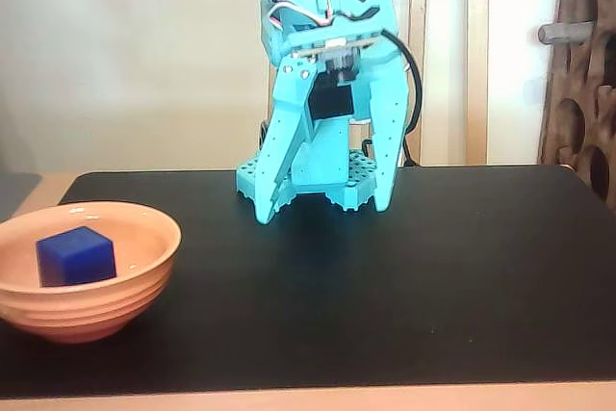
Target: Place the blue cube in the orange bowl.
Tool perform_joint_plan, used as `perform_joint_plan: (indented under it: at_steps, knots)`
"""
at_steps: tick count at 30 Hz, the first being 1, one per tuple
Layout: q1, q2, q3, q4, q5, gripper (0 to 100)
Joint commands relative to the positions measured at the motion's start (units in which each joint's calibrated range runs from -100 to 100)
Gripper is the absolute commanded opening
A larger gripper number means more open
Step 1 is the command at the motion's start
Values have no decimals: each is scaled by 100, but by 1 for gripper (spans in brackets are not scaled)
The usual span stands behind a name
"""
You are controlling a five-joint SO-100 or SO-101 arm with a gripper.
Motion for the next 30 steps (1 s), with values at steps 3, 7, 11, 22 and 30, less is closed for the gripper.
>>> perform_joint_plan:
  at_steps: [3, 7, 11, 22, 30]
  knots:
    - [72, -277, 612, -274, 8, 33]
    - [62, -464, 957, -439, 18, 33]
    - [102, -660, 957, 188, 24, 33]
    - [52, -1231, 957, 2191, 24, 33]
    - [52, -1461, 957, 2714, 34, 32]
